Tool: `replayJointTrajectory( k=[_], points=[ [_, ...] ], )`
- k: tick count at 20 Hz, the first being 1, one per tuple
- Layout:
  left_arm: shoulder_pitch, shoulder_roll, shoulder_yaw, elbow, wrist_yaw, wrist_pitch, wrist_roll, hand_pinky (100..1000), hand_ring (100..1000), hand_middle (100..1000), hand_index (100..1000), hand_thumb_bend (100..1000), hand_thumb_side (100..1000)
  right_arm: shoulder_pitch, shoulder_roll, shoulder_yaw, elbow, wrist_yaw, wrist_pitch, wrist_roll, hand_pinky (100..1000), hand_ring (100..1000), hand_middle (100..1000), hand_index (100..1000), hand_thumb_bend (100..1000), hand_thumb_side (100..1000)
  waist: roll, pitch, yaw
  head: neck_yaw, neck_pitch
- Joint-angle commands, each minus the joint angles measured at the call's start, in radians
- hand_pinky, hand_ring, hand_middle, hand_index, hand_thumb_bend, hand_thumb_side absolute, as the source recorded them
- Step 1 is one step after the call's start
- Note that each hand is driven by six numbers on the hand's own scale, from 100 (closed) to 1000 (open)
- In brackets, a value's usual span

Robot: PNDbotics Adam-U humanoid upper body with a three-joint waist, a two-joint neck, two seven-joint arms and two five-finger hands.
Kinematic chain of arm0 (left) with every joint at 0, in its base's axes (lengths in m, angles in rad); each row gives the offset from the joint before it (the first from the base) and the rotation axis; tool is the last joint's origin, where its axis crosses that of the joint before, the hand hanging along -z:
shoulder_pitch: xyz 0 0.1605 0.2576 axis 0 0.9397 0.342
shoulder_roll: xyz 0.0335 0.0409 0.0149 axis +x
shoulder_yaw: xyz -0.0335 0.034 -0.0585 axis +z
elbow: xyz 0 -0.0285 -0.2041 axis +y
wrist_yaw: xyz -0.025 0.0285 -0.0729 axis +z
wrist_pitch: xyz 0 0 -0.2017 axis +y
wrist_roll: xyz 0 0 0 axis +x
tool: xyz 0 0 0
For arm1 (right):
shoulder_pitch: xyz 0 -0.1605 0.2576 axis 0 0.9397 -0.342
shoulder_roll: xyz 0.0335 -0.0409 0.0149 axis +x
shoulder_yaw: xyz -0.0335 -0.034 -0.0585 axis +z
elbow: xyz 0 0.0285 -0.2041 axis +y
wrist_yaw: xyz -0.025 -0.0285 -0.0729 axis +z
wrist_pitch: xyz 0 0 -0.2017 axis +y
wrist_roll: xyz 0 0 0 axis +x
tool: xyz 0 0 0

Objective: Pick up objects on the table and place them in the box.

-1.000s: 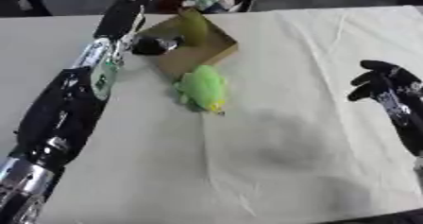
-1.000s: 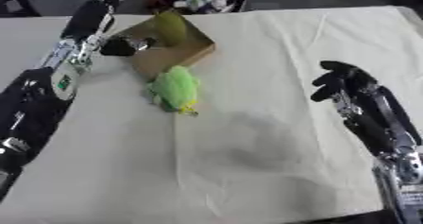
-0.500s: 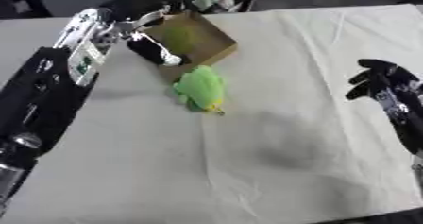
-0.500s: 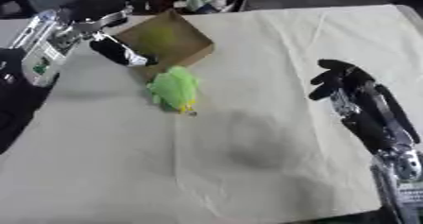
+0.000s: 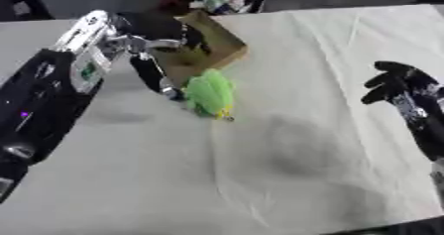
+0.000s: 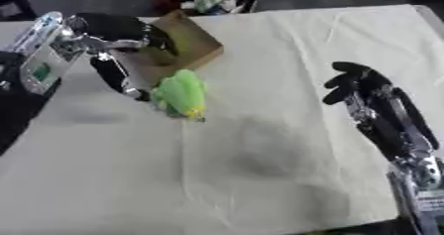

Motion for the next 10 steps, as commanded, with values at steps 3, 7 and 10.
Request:
replayJointTrajectory(
  k=[3, 7, 10],
  points=[
    [-0.025, -0.047, 0.001, 0.051, -0.095, -0.043, -0.008, 809, 817, 852, 925, 496, 302, -0.011, -0.014, -0.002, -0.012, -0.003, -0.003, 0.004, 599, 552, 596, 828, 100, 637, -0.003, -0.016, -0.007, 0.000, 0.004],
    [-0.025, -0.087, 0.001, 0.092, -0.177, -0.062, 0.016, 818, 825, 862, 936, 476, 296, -0.012, -0.013, -0.001, -0.011, -0.004, -0.003, 0.007, 600, 552, 597, 828, 100, 637, -0.003, -0.016, -0.012, 0.004, 0.003],
    [-0.023, -0.115, 0.008, 0.108, -0.263, -0.062, 0.068, 827, 834, 878, 952, 466, 273, -0.012, -0.011, 0.000, -0.011, -0.006, -0.003, 0.009, 600, 552, 597, 828, 100, 637, -0.001, -0.017, -0.016, 0.005, 0.002]
  ],
)
